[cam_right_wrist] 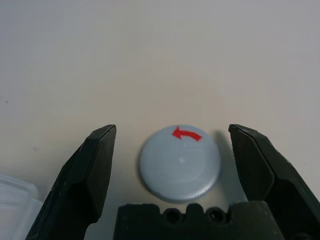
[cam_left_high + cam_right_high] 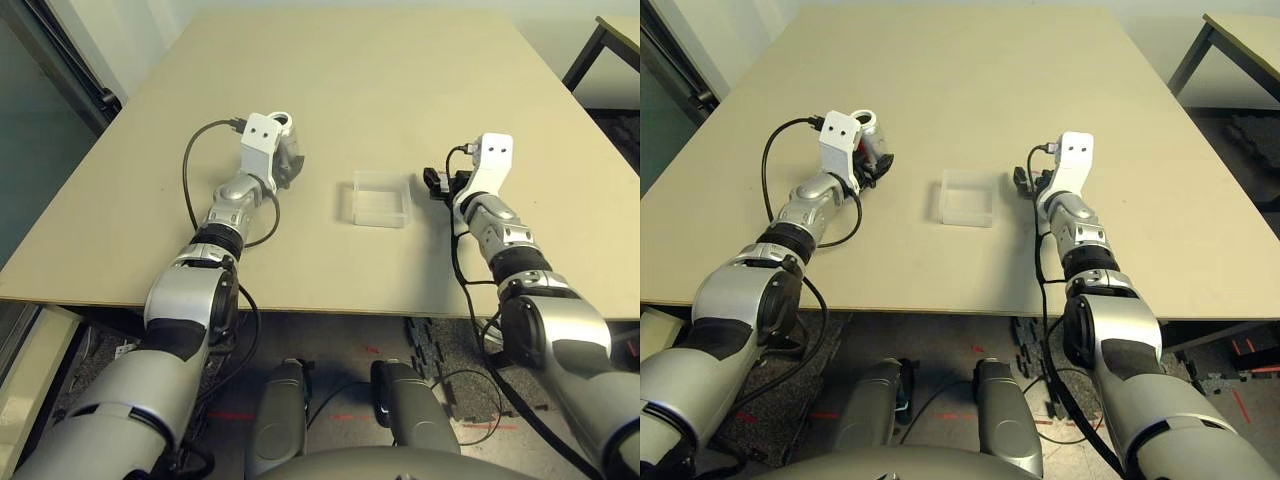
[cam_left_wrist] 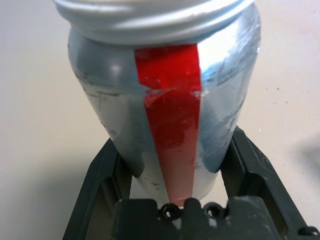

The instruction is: Pour the medicine from the bottle into the box.

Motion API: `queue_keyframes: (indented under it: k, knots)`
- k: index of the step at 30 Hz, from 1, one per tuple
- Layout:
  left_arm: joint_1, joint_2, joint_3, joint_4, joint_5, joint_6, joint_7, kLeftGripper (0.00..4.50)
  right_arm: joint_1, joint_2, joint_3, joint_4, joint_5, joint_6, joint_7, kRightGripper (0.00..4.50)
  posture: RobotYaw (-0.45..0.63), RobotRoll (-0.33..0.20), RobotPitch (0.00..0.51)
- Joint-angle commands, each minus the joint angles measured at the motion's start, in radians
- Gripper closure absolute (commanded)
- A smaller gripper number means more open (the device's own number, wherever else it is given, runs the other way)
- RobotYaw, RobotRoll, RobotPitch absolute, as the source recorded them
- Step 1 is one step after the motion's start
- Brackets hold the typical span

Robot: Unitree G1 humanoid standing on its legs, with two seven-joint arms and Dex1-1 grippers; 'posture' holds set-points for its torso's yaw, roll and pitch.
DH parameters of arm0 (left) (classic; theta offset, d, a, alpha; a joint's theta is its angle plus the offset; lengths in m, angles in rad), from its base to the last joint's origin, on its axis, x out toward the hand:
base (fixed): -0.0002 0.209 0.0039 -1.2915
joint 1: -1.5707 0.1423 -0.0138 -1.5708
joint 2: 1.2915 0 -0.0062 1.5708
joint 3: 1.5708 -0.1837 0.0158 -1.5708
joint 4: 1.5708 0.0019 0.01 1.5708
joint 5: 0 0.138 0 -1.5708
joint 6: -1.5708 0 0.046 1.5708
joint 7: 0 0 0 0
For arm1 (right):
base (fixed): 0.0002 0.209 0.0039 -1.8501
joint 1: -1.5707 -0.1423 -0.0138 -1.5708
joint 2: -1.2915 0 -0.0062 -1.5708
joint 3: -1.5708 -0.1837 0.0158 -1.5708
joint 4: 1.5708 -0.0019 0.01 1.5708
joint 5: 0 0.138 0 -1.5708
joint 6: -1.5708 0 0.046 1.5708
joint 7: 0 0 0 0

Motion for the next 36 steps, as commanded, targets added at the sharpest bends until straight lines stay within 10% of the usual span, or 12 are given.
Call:
queue_keyframes:
  k: [1, 19, 27, 36]
  knots:
    - [-0.029, 0.013, -0.022, 0.032, 0.039, 0.027, -0.018, 1.81, 0.02, -0.001, 0.022, -0.109, 0.007, 0.07, 0.031, 0.0, -0.01, 0.0, 0.127]
    - [-0.202, 0.03, -0.183, 0.067, 0.263, 0.001, -0.014, 1.81, 0.354, -0.196, 0.166, -1.269, 0.085, 0.959, 0.093, 0.0, -0.07, 0.0, 0.135]
    - [-0.247, -0.001, -0.33, 0.075, 0.422, -0.062, 0.003, 1.81, 0.352, -0.388, 0.279, -1.419, 0.209, 1.209, 0.261, 0.0, -0.1, 0.0, 0.134]
    - [-0.313, -0.036, -0.591, 0.087, 0.68, -0.154, 0.081, 1.81, 0.368, -0.381, 0.4, -1.348, 0.215, 1.166, 0.299, 0.0, -0.1, 0.0, 0.133]
